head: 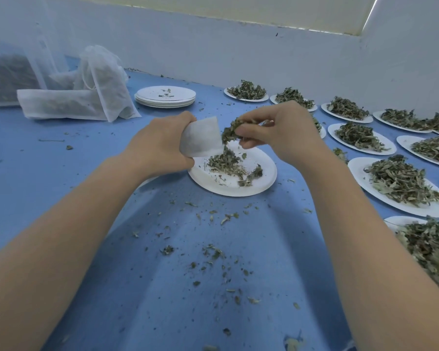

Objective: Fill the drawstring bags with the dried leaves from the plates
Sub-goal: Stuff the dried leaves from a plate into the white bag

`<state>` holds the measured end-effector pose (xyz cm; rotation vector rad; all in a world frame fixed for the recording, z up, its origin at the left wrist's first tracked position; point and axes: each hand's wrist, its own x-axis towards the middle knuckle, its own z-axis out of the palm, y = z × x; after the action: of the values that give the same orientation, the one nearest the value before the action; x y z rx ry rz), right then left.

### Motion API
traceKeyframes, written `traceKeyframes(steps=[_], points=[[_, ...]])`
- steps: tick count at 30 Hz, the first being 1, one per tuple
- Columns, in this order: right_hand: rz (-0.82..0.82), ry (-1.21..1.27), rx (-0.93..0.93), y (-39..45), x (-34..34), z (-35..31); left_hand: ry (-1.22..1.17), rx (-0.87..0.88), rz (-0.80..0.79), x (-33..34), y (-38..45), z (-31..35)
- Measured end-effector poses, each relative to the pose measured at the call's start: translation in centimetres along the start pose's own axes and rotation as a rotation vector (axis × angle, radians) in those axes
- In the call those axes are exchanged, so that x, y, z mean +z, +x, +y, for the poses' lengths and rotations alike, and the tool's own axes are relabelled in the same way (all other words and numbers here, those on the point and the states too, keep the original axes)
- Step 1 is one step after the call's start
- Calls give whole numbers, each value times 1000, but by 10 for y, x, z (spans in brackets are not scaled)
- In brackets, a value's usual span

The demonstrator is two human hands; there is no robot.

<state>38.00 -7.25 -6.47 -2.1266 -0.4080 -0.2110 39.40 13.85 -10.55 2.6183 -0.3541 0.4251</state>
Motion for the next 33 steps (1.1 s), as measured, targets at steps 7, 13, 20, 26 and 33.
traceKeyframes(steps=[7, 13, 20, 26, 33], points=[[-7, 9, -75, -2, 12, -8, -92, 14, 27, 4, 0, 6], [-133, -167, -148, 0, 22, -14, -187, 55, 25, 4, -3, 13], [-384, 280, -21, -3, 5, -9, -264, 17, 14, 0, -4, 12], [-125, -136, -73, 2, 17, -7, -247, 32, 39, -1, -5, 19], [-53, -196, -58, 3, 34, -8, -259, 64, 52, 1, -7, 30]])
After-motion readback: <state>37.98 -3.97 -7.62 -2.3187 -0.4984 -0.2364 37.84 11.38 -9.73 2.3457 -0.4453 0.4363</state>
